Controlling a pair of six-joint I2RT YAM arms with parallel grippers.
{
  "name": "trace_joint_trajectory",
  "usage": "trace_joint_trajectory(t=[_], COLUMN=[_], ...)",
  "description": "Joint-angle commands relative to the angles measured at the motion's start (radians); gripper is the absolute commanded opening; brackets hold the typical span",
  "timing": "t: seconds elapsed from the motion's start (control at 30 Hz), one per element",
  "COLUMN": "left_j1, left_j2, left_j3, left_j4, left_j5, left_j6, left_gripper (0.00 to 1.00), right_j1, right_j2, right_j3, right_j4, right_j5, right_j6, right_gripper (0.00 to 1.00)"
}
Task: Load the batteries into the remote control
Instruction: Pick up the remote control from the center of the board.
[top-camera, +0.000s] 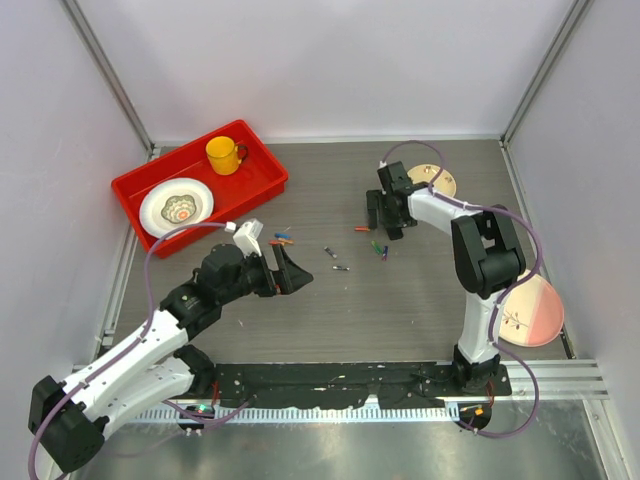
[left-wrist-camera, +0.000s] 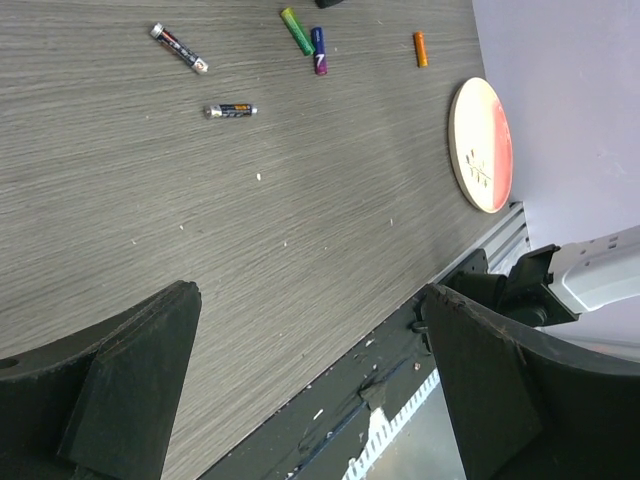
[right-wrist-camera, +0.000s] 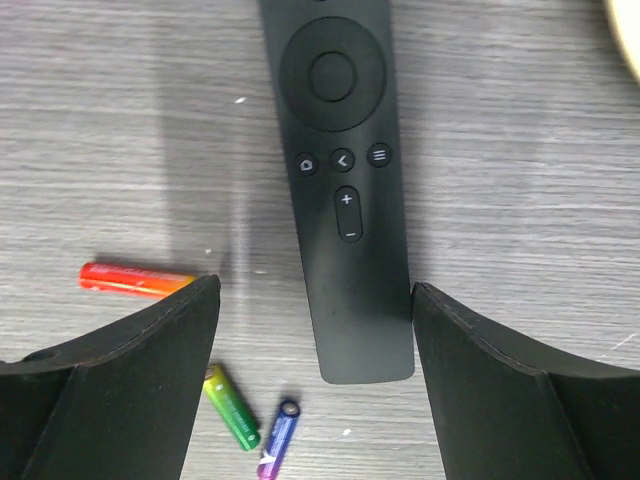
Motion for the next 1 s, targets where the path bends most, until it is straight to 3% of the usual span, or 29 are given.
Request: trace_joint_trajectory(t=[0.0, 0.23, 0.47, 0.7, 0.97], left_j1=[0.003, 0.003, 0.003, 0.005, 0.005], left_j2=[0.002, -0.012, -0.009, 0.004, -0.002], left_j3=[-0.005, -0.019, -0.021, -0.013, 0.021], left_j4=[0.066, 0.066, 0.066, 0.066, 0.023], left_j5=[0.013, -0.003, -0.010, -0.010, -0.056], left_j6=[-0.019, -0.031, -0.028, -0.022, 0.004], left_gripper=[0.98, 0.97, 0.97, 0.97, 0.97], right_j1=[0.014, 0.014, 0.016, 0.013, 0.019], right_j2=[-0.061, -0.019, 0.022, 0.030, -0.019], right_j3=[0.000, 0.032, 0.056, 0.052, 0.050], right_j4=[-0.003, -0.033, -0.058, -0.060, -0.066], right_j5=[0.028, 0.065, 0.071, 0.066, 0.107], right_j6=[0.029, 0.047, 0.052, 0.049, 0.090], right_gripper=[0.81, 0.75, 0.60, 0.52, 0.23])
